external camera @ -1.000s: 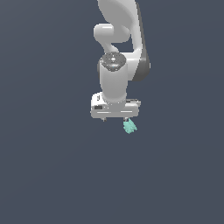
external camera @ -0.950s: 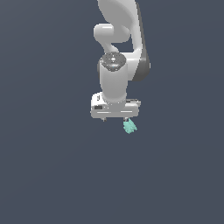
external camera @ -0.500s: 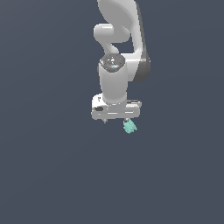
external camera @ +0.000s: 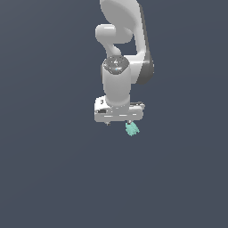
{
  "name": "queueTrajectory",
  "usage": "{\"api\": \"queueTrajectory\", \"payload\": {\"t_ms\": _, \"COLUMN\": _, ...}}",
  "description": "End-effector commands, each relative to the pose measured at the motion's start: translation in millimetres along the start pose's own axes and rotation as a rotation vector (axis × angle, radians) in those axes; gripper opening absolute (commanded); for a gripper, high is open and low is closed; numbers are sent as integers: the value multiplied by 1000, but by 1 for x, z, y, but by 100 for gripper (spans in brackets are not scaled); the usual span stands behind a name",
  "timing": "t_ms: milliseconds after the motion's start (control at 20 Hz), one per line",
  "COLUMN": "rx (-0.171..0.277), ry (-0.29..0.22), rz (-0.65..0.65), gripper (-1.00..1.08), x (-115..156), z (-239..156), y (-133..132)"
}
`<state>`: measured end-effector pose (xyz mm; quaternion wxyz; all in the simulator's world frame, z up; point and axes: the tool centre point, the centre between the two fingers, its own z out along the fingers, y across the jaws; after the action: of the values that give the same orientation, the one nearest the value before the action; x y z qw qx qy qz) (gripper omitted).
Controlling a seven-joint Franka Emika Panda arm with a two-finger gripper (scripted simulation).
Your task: Pick up the object and move it to a goal position.
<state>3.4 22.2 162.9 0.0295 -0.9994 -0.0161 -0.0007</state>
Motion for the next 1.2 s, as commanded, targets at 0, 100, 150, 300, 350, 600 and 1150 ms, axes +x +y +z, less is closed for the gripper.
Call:
{"api": "queueTrajectory", "payload": {"t_ms": 0, "rx": -6, "ry": -2, "rz": -27, "gripper": 100, "x": -2, "z": 6, "y": -6}}
{"api": "queueTrajectory", "payload": {"t_ms": 100, "rx": -13, "ry": -3, "rz": -62, "gripper": 100, "x": -6, "z": 14, "y": -13}}
{"api": "queueTrajectory", "payload": {"t_ms": 150, "rx": -17, "ry": -4, "rz": -83, "gripper": 100, "x": -8, "z": 19, "y": -17}}
{"api": "queueTrajectory", "payload": {"t_ms": 300, "rx": -31, "ry": -7, "rz": -162, "gripper": 100, "x": -16, "z": 35, "y": -33}}
{"api": "queueTrajectory", "payload": {"t_ms": 350, "rx": -36, "ry": -8, "rz": -193, "gripper": 100, "x": -19, "z": 42, "y": -39}}
{"api": "queueTrajectory", "payload": {"t_ms": 600, "rx": -52, "ry": -12, "rz": -318, "gripper": 100, "x": -34, "z": 66, "y": -65}}
{"api": "queueTrajectory", "payload": {"t_ms": 1150, "rx": -57, "ry": -15, "rz": -378, "gripper": 100, "x": -42, "z": 80, "y": -77}}
